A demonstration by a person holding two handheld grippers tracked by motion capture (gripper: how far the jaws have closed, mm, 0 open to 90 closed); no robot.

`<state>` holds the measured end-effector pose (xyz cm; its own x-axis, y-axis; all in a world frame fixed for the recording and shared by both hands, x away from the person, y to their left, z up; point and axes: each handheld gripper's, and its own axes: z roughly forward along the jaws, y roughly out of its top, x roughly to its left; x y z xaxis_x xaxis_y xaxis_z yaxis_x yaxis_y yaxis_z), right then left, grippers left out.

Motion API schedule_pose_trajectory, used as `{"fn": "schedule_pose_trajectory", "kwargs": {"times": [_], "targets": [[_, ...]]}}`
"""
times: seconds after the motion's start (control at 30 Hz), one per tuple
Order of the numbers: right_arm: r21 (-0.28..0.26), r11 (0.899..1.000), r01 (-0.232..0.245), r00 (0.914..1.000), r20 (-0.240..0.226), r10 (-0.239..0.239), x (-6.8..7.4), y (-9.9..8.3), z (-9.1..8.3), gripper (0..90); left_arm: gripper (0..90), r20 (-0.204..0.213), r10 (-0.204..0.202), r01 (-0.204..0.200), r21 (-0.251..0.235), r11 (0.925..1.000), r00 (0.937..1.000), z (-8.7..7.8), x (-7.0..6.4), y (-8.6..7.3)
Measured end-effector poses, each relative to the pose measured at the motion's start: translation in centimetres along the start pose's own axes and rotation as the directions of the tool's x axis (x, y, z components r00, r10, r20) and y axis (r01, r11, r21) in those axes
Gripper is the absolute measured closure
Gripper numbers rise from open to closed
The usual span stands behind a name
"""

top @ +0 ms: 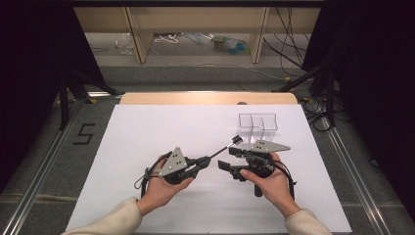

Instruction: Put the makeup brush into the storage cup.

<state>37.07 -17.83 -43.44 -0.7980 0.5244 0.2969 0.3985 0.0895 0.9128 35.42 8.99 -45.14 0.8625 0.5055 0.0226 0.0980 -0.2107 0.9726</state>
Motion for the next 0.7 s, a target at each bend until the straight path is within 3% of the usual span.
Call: {"fn": "schedule_pose_trajectory", "kwargs": {"times": [0.07,0.1,0.17,0.23,0.4,0.47,0.5,0.6,0.63,0.7], "targets": [[0.013,0.999,-0.042,0.999,-0.017,0.042,0.14,0.0,0.07,28.6,84.8,0.002,0.0,0.0,0.001,1.0,1.0,0.03,-0.02,-0.02],[-0.007,1.0,-0.005,1.0,-0.005,0.005,-0.05,-0.05,0.23,28.6,84.9,0.001,0.0,0.0,0.002,1.0,1.0,0.04,-0.04,-0.02],[0.01,0.999,-0.031,0.9995,-0.009,0.031,0.12,-0.03,0.26,28.4,84.8,0.002,0.001,-0.001,0.003,1.0,1.0,0.06,-0.06,-0.02],[-0.005,1.0,-0.012,0.9999,-0.001,0.012,0.01,0.04,0.35,28.3,84.9,0.002,0.0,0.0,0.002,1.0,1.0,0.09,-0.07,-0.03],[-0.001,0.999,-0.034,0.9994,0.003,0.034,0.07,0.09,0.37,28.1,84.8,0.003,0.003,-0.003,0.002,1.0,1.0,0.14,-0.12,-0.03],[-0.015,1.0,-0.008,0.9999,0.014,0.008,-0.07,0.11,0.43,27.8,84.8,0.005,0.003,-0.003,0.003,1.0,1.0,0.18,-0.13,-0.03],[-0.003,1.0,-0.028,0.9996,0.011,0.028,0.05,0.12,0.39,27.9,84.8,0.006,0.002,-0.002,0.002,1.0,1.0,0.19,-0.13,-0.03],[-0.011,1.0,-0.011,0.9997,0.02,0.011,-0.03,0.17,0.5,27.8,84.8,0.004,0.002,-0.002,0.001,1.0,1.0,0.22,-0.16,-0.02],[-0.003,0.999,-0.033,0.9994,0.014,0.033,0.1,0.17,0.53,27.8,84.8,0.003,0.002,-0.002,0.001,1.0,1.0,0.22,-0.17,-0.01],[-0.008,0.999,-0.033,0.9993,0.02,0.033,0.11,0.21,0.61,27.8,84.8,0.001,0.002,-0.002,0.001,1.0,1.0,0.25,-0.2,-0.01]]}}
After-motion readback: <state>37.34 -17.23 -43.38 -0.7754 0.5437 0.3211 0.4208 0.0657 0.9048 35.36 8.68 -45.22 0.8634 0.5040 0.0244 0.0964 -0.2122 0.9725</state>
